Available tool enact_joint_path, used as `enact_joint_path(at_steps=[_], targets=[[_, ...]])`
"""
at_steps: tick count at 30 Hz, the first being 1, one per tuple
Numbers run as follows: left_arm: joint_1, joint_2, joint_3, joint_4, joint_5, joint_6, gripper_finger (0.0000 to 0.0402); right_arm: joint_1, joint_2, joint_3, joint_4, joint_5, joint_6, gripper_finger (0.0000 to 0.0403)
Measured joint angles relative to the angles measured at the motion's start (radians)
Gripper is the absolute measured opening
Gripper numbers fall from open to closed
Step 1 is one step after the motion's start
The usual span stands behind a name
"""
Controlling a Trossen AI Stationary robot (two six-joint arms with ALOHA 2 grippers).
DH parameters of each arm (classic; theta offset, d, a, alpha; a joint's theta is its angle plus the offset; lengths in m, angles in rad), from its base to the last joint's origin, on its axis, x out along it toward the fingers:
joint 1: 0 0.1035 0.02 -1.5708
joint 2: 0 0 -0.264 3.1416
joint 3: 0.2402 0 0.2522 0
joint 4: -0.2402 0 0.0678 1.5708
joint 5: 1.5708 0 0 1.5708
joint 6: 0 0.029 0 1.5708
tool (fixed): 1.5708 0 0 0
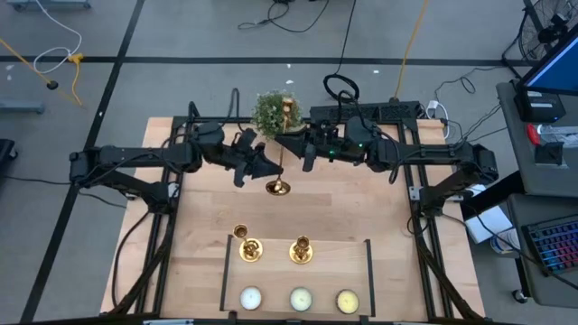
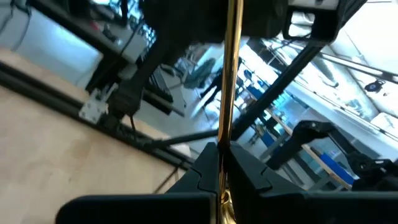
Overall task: Pick & Place candle stick holders
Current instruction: Put the gold candle stand on the shelf
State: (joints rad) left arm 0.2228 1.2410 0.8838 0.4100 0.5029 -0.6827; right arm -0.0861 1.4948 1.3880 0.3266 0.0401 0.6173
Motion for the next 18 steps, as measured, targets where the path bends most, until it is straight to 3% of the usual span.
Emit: enact_joint_path(at_steps=[18], targets=[[-0.061, 0.001, 0.059, -0.100, -0.093, 0.196, 0.0011, -0.048, 0.000, 0.000, 0.066, -0.171, 0.162, 0.0178]])
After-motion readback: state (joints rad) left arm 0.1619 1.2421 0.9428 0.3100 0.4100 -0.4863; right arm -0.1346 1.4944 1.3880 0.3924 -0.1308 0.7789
